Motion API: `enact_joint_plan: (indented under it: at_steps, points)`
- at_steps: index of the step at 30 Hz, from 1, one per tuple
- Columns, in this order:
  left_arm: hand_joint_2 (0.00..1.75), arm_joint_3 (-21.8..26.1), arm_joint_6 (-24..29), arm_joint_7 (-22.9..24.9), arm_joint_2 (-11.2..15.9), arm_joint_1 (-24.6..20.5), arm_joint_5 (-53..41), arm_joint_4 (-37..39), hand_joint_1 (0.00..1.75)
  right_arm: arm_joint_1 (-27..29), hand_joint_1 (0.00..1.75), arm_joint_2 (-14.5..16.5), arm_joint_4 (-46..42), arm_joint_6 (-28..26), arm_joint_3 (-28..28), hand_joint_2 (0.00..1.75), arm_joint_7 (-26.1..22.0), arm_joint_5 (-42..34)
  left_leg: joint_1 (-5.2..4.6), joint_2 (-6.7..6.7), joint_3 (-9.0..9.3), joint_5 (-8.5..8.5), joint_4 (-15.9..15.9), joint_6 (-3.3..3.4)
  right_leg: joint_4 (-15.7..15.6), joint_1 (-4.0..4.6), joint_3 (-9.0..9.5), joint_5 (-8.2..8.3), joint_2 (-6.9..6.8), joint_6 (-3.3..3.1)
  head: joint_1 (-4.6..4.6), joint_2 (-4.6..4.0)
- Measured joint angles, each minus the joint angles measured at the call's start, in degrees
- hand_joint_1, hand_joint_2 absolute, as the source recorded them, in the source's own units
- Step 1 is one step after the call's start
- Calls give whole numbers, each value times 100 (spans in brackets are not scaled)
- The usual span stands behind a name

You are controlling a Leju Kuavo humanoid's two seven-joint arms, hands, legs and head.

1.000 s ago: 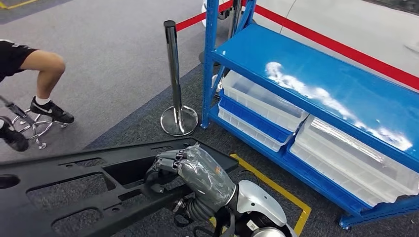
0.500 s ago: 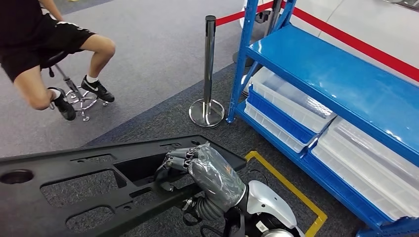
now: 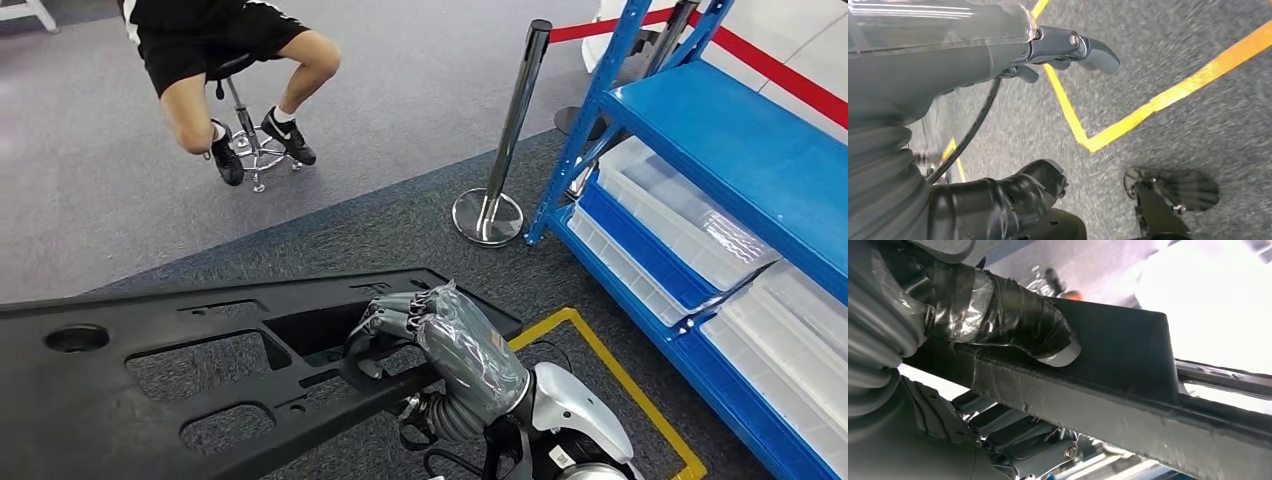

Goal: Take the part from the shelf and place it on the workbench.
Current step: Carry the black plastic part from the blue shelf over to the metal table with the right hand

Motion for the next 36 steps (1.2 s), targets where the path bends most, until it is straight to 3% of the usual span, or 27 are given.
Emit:
enact_joint_plan:
  at_steps: [1, 2, 3, 4, 6, 7, 8, 9, 11, 12, 13, 15, 17, 18, 19, 22, 23, 25, 26, 28, 30, 32, 33, 34, 35, 36]
  points:
    - [175, -1, 1, -2, 0, 1, 2, -4, 0, 4, 175, 1, 0, -1, 0, 175, 6, 4, -13, -76, -63, 49, 3, 10, 305, 2, -84, -154, 49, -6, -1, 0]
    - [175, -1, 3, -3, 0, 2, 9, -5, 0, 7, 175, 1, 0, -2, 0, 175, 11, 9, -26, -161, -119, 92, 7, 12, 450, 3, -90, -202, 71, -20, -1, 0]
    - [175, -1, 4, -2, 0, 2, 17, -7, 0, 9, 175, 1, 0, -2, 0, 175, 16, 17, -34, -250, -160, 129, 9, 5, 373, 4, 14, -138, 88, -40, -2, 0]
    - [175, -1, 5, 1, 0, 2, 28, -8, 0, 8, 175, 5, 0, -2, 0, 175, 22, 35, -37, -336, -188, 158, 10, -5, 87, 5, 219, 5, 127, -66, -1, 0]
    - [175, -1, -2, 12, -3, 1, 50, -21, 0, 3, 175, 45, 7, -8, 2, 175, 44, 132, -35, -495, -233, 212, 16, -45, -706, 4, 701, 277, 416, -135, -2, 0]
    - [175, 0, -17, 24, -3, 3, 53, -40, 0, -10, 175, 102, 32, -22, 11, 175, 61, 219, -26, -562, -261, 240, 16, -79, -987, 9, 853, 344, 556, -160, 1, 0]
    - [175, 1, -39, 42, -4, 6, 50, -64, 0, -43, 175, 201, 100, -55, 32, 175, 76, 328, -11, -625, -291, 271, 10, -122, -1140, 18, 920, 363, 663, -180, 1, 0]
    - [175, 3, -67, 65, -3, 10, 37, -91, 0, -91, 175, 341, 221, -106, 68, 175, 87, 443, -1, -684, -318, 305, -2, -172, -1178, 30, 921, 364, 674, -193, 1, 0]
    - [175, 5, -113, 108, 1, 21, -15, -125, 0, -200, 175, 643, 513, -215, 156, 175, 90, 602, 12, -752, -364, 344, -17, -260, -1242, 25, 918, 427, 527, -233, 1, 0]
    - [175, 6, -128, 122, 3, 23, -60, -134, 0, -238, 175, 765, 637, -259, 196, 175, 79, 641, -4, -666, -416, 289, 60, -281, -1288, 16, 926, 466, 436, -264, -9, 0]
    - [175, 6, -137, 133, 5, 25, -112, -141, 0, -266, 175, 854, 727, -289, 224, 175, 66, 662, -22, -532, -513, 161, 247, -293, -1333, 8, 929, 501, 331, -294, -20, 0]
    - [175, 5, -138, 145, 7, 24, -208, -149, 0, -308, 175, 965, 879, -328, 260, 175, 47, 688, -40, -227, -805, -238, 915, -303, -1351, 35, 903, 532, 134, -333, -41, 0]
    - [175, 4, -117, 148, 7, 24, -246, -149, 0, -327, 175, 1026, 1023, -337, 273, 175, 45, 702, -36, -129, -994, -461, 1445, -324, -1329, 71, 855, 538, -69, -344, -41, 0]
    - [175, 4, -106, 146, 7, 25, -250, -148, 0, -329, 175, 1051, 1081, -338, 274, 175, 46, 704, -35, -106, -940, -426, 1430, -325, -1314, 84, 833, 539, -164, -346, -40, 0]
    - [175, 4, -98, 143, 7, 25, -251, -148, 0, -335, 175, 1079, 1128, -339, 275, 175, 46, 705, -37, -72, -762, -302, 1186, -317, -1296, 95, 815, 538, -249, -347, -41, 0]
    - [175, 1, -91, 132, 7, 23, -252, -148, 0, -373, 175, 1156, 1214, -343, 279, 175, 44, 705, -100, 220, -95, 18, 105, -206, -1238, 139, 780, 522, -434, -321, -39, 0]
    - [175, -1, -86, 130, 7, 25, -252, -148, 0, -384, 175, 1170, 1234, -344, 281, 175, 43, 705, -127, 279, -20, 36, -50, -158, -1227, 150, 774, 521, -477, -303, -38, 0]
    - [175, -3, -77, 129, 6, 34, -252, -148, 0, -399, 175, 1189, 1269, -345, 284, 175, 42, 705, -144, 206, -37, 68, -102, -84, -1232, 154, 775, 536, -559, -259, -38, 0]
    - [175, -3, -73, 130, 3, 38, -252, -148, 0, -407, 175, 1201, 1284, -345, 285, 175, 43, 706, -128, 156, -38, 98, -134, -53, -1222, 147, 777, 523, -532, -226, -38, 0]
    - [175, -3, -69, 130, -2, 39, -252, -148, 0, -424, 175, 1223, 1304, -347, 287, 175, 38, 705, -89, 63, -32, 171, -209, 24, -1004, 117, 696, 335, -287, -163, -34, 0]
    - [175, -3, -64, 130, -3, 37, -252, -148, 0, -426, 175, 1223, 1325, -350, 289, 175, 36, 704, -74, -33, -56, 218, -234, 68, -351, 74, 417, -60, 1, -122, -31, 0]
    - [175, -3, -64, 130, -2, 38, -251, -148, 0, -417, 175, 1212, 1361, -351, 289, 175, 39, 705, -73, -166, -99, 245, -223, 62, 277, 39, 146, -304, 73, -90, -30, 0]
    - [175, -3, -63, 130, -2, 38, -251, -148, 0, -415, 175, 1209, 1379, -351, 289, 175, 39, 705, -68, -243, -118, 256, -212, 50, 330, 20, 133, -267, 79, -76, -31, 0]
    - [175, -3, -61, 130, -2, 38, -251, -148, 0, -415, 175, 1207, 1392, -351, 289, 175, 39, 706, -61, -323, -132, 264, -193, 36, 161, -1, 230, -126, 90, -65, -31, 0]
    - [175, -3, -57, 130, -3, 38, -251, -148, 0, -416, 175, 1207, 1399, -351, 289, 175, 39, 709, -50, -403, -145, 265, -168, 16, -191, -28, 419, 78, 138, -55, -31, 0]
    - [175, -3, -50, 129, -3, 38, -252, -148, 0, -416, 175, 1207, 1404, -352, 289, 175, 38, 714, -43, -478, -165, 265, -139, -12, -576, -55, 620, 230, 269, -45, -31, 0]
